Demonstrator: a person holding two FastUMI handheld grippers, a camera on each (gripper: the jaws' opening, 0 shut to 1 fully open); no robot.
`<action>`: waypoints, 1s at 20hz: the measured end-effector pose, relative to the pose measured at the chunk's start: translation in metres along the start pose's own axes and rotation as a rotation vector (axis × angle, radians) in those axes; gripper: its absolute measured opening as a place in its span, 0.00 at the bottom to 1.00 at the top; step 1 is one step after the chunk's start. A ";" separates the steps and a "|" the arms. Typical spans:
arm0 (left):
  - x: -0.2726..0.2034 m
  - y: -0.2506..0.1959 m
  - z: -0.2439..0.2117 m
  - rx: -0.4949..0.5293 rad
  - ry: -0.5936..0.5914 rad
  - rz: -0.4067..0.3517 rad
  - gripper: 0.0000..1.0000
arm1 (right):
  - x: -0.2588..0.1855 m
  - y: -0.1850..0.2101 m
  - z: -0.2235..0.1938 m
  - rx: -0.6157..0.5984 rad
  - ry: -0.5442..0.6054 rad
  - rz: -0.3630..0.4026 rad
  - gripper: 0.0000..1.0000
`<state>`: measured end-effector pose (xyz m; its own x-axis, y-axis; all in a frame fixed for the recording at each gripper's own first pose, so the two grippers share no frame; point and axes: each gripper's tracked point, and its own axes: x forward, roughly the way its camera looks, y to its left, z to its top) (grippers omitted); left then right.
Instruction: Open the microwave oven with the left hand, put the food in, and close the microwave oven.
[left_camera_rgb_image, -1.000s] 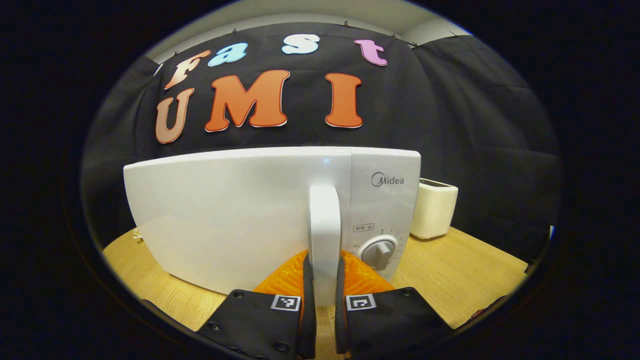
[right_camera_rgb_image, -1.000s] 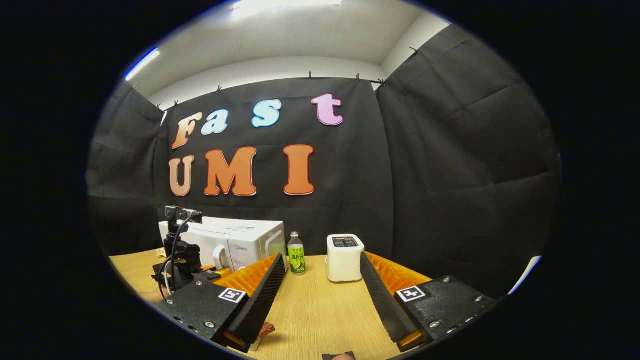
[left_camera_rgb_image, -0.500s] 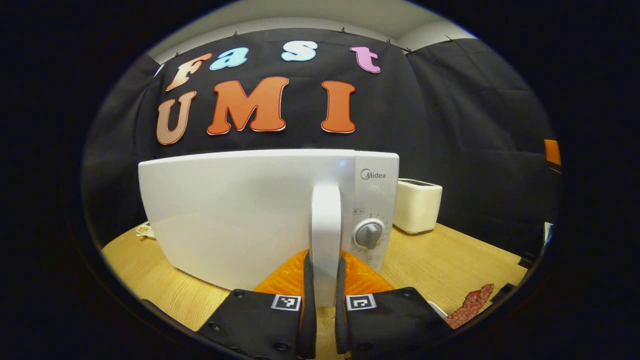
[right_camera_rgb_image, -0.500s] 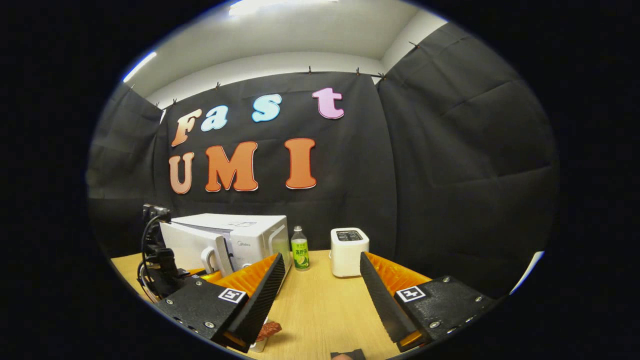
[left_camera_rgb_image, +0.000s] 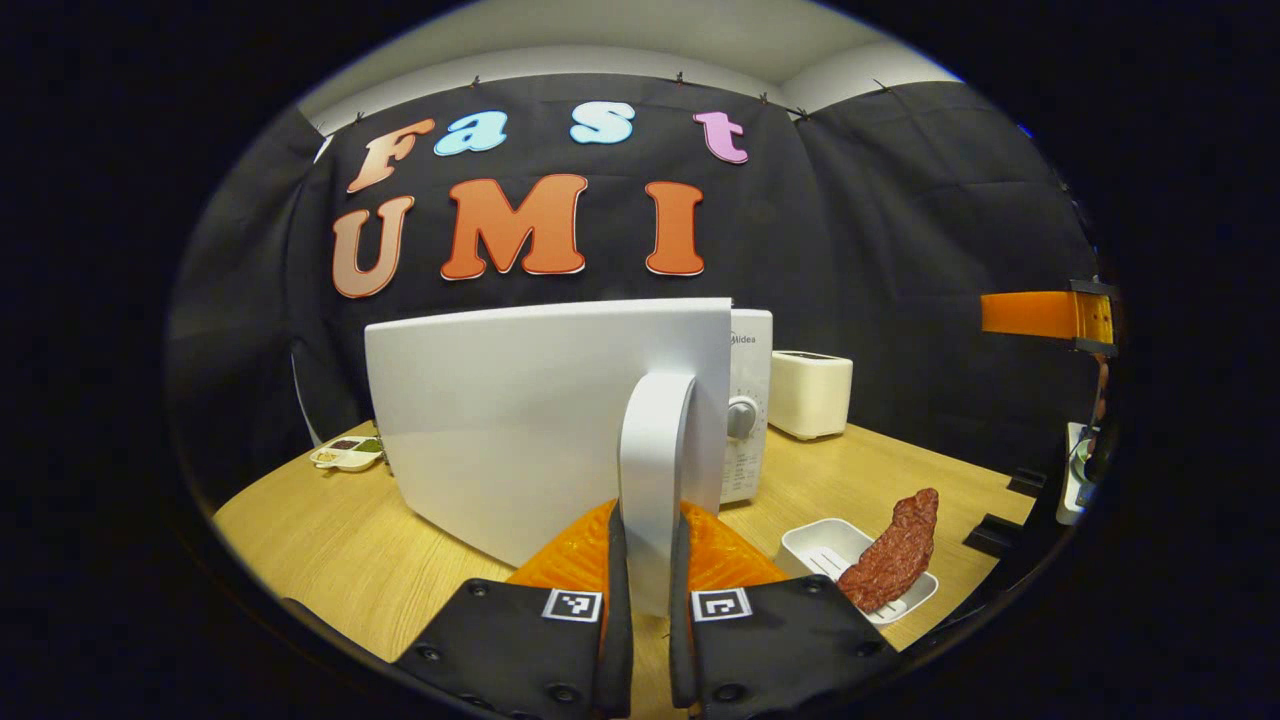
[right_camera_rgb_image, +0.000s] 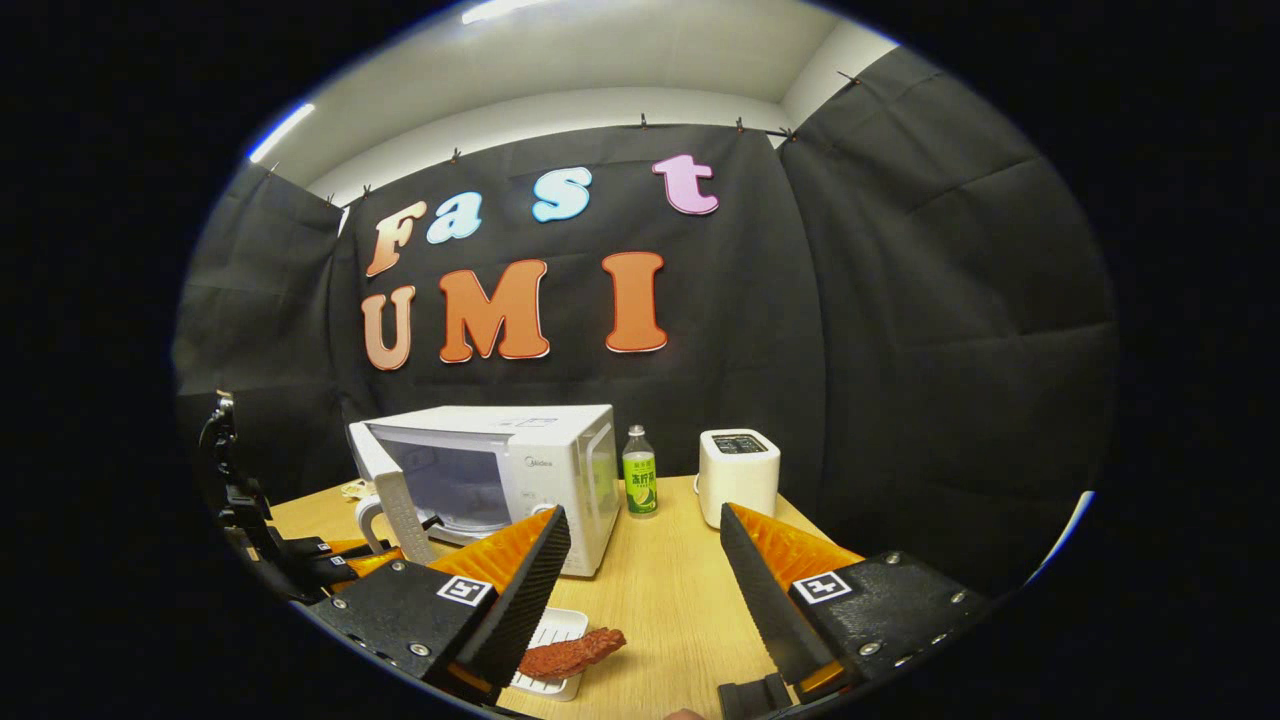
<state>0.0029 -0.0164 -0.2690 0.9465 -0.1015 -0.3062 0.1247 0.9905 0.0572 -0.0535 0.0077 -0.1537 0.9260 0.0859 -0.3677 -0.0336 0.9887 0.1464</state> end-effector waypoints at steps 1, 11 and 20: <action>-0.009 0.006 -0.001 0.005 -0.004 0.006 0.19 | -0.002 0.004 0.000 -0.005 0.000 0.004 0.94; -0.102 0.103 -0.013 0.029 -0.062 0.172 0.23 | -0.010 0.032 -0.016 -0.019 0.036 0.028 0.94; -0.151 0.197 -0.027 -0.060 -0.070 0.271 0.23 | -0.003 0.034 -0.042 -0.021 0.106 -0.002 0.94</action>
<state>-0.1231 0.1967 -0.2374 0.9613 0.1639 -0.2213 -0.1518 0.9859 0.0709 -0.0728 0.0460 -0.1862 0.8809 0.0959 -0.4635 -0.0413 0.9911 0.1265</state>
